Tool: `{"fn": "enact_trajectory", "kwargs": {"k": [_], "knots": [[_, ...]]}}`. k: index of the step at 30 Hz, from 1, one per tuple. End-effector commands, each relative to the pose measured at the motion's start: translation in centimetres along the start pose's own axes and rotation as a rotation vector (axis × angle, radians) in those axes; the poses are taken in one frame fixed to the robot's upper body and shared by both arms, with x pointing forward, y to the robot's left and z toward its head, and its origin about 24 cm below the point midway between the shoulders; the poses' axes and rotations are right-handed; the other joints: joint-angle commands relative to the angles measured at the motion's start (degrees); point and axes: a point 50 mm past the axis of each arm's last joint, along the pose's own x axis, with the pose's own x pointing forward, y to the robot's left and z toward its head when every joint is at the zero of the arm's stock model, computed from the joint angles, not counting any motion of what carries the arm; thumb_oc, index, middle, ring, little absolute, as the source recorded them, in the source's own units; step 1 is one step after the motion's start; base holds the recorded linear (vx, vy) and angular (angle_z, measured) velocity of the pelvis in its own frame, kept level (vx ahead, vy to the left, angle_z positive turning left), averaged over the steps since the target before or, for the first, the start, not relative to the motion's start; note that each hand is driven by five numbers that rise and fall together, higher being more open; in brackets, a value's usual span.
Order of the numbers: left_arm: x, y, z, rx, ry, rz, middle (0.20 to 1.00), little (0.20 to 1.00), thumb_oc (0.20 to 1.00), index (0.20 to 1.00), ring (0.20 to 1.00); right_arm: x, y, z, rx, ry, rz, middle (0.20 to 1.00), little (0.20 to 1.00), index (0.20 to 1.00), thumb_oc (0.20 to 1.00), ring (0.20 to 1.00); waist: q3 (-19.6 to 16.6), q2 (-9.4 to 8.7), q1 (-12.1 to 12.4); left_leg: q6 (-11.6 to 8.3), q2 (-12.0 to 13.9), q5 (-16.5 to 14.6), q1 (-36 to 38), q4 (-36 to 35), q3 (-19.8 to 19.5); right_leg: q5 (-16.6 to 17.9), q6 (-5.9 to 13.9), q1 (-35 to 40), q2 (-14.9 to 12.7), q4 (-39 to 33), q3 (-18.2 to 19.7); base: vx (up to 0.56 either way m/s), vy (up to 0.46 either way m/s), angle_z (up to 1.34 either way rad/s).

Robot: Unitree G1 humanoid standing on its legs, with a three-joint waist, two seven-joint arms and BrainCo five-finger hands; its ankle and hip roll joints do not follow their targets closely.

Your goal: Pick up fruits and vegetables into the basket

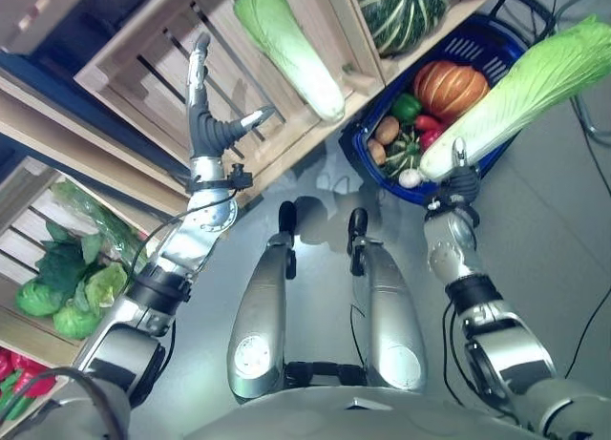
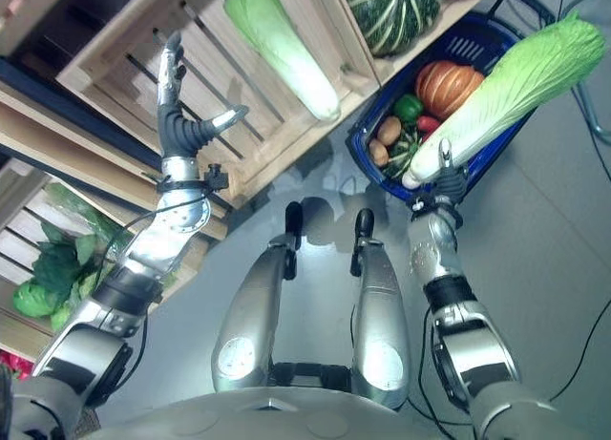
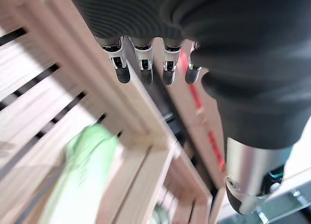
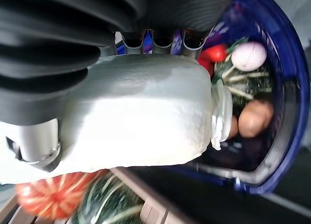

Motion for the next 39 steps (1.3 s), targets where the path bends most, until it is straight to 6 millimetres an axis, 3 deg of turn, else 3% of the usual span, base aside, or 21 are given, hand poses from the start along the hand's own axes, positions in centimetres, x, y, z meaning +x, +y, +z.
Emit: {"fn": "enact_trajectory", "kwargs": {"k": [1,6,15,16,17,18,20,25,32,39], "knots": [[0.7,0.1,1.6,0.006,-0.093,0.026,1.000,1.000,1.000,1.000,1.000,1.2,0.4,3.3,0.023,-0.107,0.012,0.200,0.200,0.200,0.200,0.200,-1.79,-0.43,0.20,2.67,-3.11,-6.90,-4.97,8.93,3.73,0.54,0.89,0.27,0.49,0.88,-1.94,-0.04,-0.013,0.03],[1.5,-0.2,1.1,0.020,-0.076,0.003,1.000,1.000,1.000,1.000,1.000,3.0,0.9,5.2,-0.034,-0.090,0.009,0.200,0.200,0.200,0.200,0.200,-1.79,0.03,1.02,2.91,-3.75,-8.24,-9.69,13.98,4.03,0.02,0.82,-4.70,0.22,5.95,-2.27,-0.01,-0.023,0.05],[1.9,-0.3,0.6,0.053,-0.075,-0.026,1.000,1.000,1.000,1.000,1.000,4.0,1.7,6.0,-0.033,-0.021,0.021,0.200,0.200,0.200,0.200,0.200,-1.79,0.46,1.68,3.31,-4.19,-8.19,-13.20,15.54,4.15,0.42,1.04,-8.69,1.12,8.04,-1.73,0.01,-0.034,0.06],[1.8,-0.3,0.5,0.061,-0.075,-0.028,1.000,1.000,1.000,1.000,1.000,4.1,1.9,5.9,-0.048,-0.002,0.039,0.489,0.489,0.489,0.489,0.489,-1.79,0.48,1.79,3.32,-4.06,-8.58,-13.01,15.69,4.30,0.08,1.10,-8.46,1.12,8.12,-1.77,0.02,-0.035,-0.02],[1.9,-0.2,0.5,0.067,-0.084,-0.025,1.000,1.000,1.000,1.000,1.000,4.2,2.2,6.1,-0.062,0.004,0.055,0.846,0.846,0.846,0.846,0.846,-1.79,0.42,1.83,3.36,-3.97,-8.13,-13.45,15.53,4.39,0.50,1.02,-8.89,1.05,7.90,-1.84,0.03,-0.036,-0.03],[1.9,0.0,0.5,0.075,-0.092,-0.025,1.000,1.000,1.000,1.000,1.000,4.2,2.4,6.1,-0.090,0.014,0.064,1.000,1.000,1.000,1.000,1.000,-1.79,0.45,1.91,3.30,-3.99,-8.17,-13.48,15.45,4.46,0.55,1.07,-8.89,1.07,7.64,-1.86,0.00,0.000,0.00],[1.8,0.1,0.4,0.106,-0.106,-0.023,1.000,1.000,1.000,1.000,1.000,4.2,2.4,5.9,-0.170,0.028,0.082,1.000,1.000,1.000,1.000,1.000,-1.79,0.37,1.96,3.20,-3.99,-8.41,-12.95,15.24,4.63,0.58,1.12,-8.35,1.12,7.08,-1.87,0.07,-0.029,0.01],[2.0,0.8,0.2,0.231,-0.153,0.009,1.000,1.000,1.000,1.000,1.000,4.1,2.3,5.4,-0.187,0.053,0.075,1.000,1.000,1.000,1.000,1.000,-1.79,0.06,1.86,3.17,-3.94,-9.42,-11.78,15.49,4.73,0.00,1.14,-7.07,1.24,6.70,-1.99,0.06,-0.011,0.00],[4.3,2.5,1.3,0.521,-0.356,0.066,1.000,1.000,1.000,1.000,1.000,3.8,2.6,4.4,-0.221,0.090,0.090,1.000,1.000,1.000,1.000,1.000,-1.79,-0.38,0.76,3.16,-3.33,-9.46,-10.85,14.88,5.34,0.21,1.05,-6.46,1.62,6.03,-1.61,0.06,0.007,-0.02],[7.6,3.4,2.4,0.897,-0.557,0.084,1.000,1.000,1.000,1.000,1.000,2.1,3.2,2.2,-0.328,0.101,0.168,1.000,1.000,1.000,1.000,1.000,-1.79,-1.34,-2.35,3.17,-2.03,-9.39,-10.98,14.97,6.60,0.57,1.15,-7.16,2.40,6.35,-0.33,0.04,0.041,-0.09]]}}
